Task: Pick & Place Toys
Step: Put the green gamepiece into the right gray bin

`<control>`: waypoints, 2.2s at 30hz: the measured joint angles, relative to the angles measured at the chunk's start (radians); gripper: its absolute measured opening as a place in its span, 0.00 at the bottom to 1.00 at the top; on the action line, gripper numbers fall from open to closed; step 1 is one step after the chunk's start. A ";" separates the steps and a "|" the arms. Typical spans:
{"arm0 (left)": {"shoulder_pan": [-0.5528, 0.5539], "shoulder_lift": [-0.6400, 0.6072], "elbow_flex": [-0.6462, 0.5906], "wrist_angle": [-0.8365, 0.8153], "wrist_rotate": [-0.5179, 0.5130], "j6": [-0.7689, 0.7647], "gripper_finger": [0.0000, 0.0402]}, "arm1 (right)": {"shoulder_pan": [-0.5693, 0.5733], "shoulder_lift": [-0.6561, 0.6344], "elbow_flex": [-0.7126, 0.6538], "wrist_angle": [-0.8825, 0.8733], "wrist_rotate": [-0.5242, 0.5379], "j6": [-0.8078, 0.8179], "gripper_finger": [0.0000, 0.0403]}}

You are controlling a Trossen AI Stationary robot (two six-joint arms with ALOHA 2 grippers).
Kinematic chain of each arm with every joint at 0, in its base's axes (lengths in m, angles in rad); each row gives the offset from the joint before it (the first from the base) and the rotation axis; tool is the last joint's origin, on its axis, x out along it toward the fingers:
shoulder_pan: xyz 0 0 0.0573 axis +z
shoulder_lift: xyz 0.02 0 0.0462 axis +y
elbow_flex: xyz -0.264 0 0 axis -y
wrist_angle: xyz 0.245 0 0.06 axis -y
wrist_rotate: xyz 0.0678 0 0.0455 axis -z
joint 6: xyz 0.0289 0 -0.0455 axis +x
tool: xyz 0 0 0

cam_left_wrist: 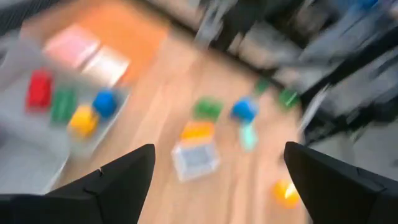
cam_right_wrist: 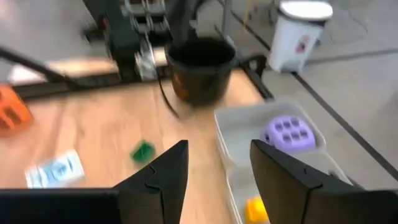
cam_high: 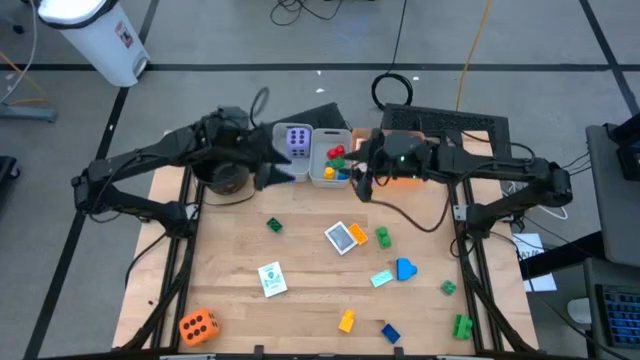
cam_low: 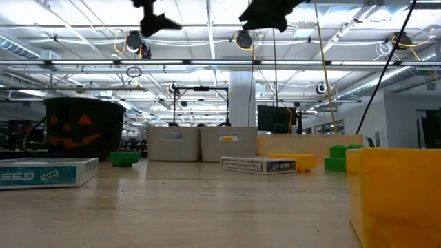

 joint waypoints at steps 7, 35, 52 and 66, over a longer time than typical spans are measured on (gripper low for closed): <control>-0.126 0.000 0.000 -0.362 -0.208 0.120 0.90 | 0.052 0.000 -0.081 -0.041 0.089 0.122 0.41; -0.298 0.001 -0.343 -0.147 -0.312 0.192 0.90 | 0.327 -0.007 -0.130 -0.366 0.092 1.009 0.41; -0.153 0.001 -0.343 0.016 -0.300 0.183 0.90 | 0.491 0.223 -0.129 -0.670 0.085 1.597 0.41; -0.132 0.001 -0.343 0.015 -0.251 0.175 0.90 | 0.386 0.254 -0.128 -0.665 0.091 1.468 0.41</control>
